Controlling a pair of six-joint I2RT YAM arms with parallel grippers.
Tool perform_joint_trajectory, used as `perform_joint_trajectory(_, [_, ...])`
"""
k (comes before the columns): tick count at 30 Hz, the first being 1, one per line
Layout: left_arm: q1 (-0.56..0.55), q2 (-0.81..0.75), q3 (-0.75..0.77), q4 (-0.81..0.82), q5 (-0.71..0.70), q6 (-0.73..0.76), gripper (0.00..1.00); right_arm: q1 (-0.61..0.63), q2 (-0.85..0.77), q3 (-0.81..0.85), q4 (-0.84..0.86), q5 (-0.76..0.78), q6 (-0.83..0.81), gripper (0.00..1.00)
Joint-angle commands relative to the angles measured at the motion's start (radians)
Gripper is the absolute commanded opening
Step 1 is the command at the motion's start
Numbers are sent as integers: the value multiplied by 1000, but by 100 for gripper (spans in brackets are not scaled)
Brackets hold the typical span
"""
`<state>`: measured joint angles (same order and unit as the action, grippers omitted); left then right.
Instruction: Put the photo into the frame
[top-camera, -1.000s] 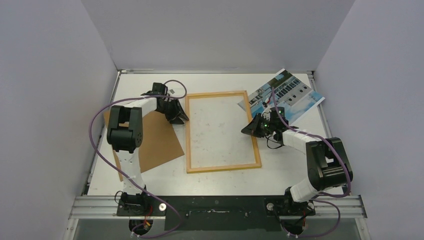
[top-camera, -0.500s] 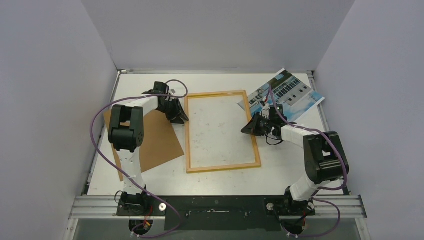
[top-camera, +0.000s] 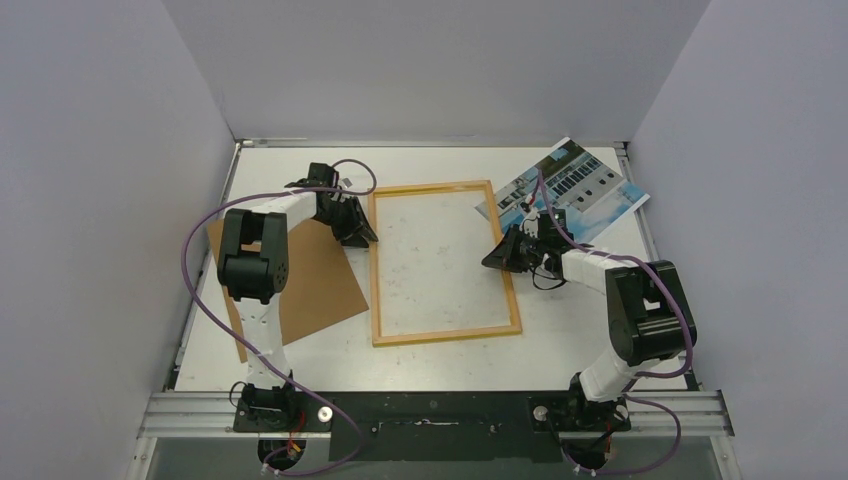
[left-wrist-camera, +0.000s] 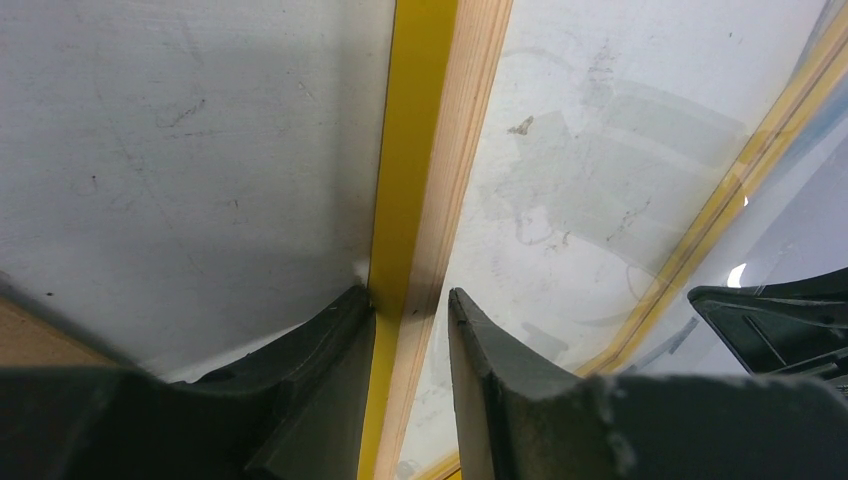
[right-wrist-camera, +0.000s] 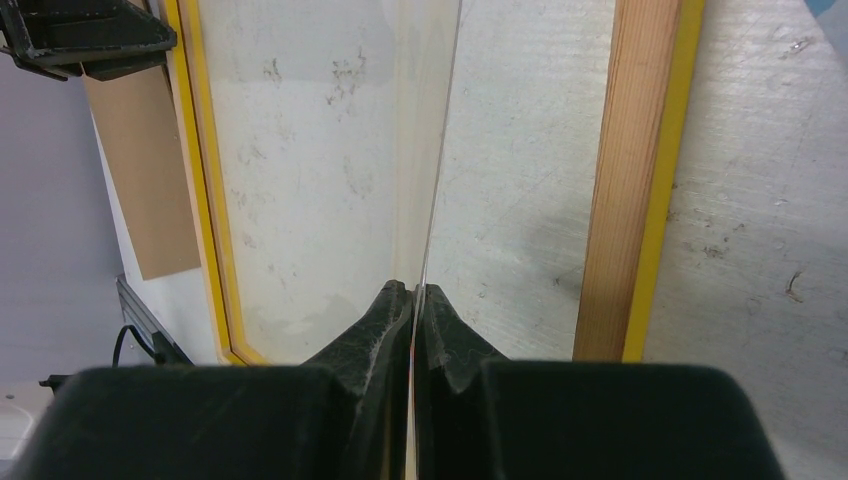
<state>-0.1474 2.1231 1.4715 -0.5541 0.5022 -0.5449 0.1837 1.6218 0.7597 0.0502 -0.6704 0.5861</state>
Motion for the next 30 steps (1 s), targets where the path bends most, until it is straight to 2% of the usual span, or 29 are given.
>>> perform_joint_trajectory(1, [-9,44,16,-12,-45,22,32,3,-3,32,12,-14,-41,0])
perform_joint_trajectory(10, [-17,40,6,12,-13,-7,32,31,1,28,36,-14,-12,0])
perform_joint_trajectory(14, [-22,37,-6,19,-14,-13,32,52,0,49,-6,1,-37,0])
perform_joint_trajectory(21, [-22,22,-28,9,-65,-19,32,57,-31,76,-77,65,-35,12])
perform_joint_trajectory(30, [-21,19,-27,3,-84,-21,32,54,-28,130,-204,89,-61,20])
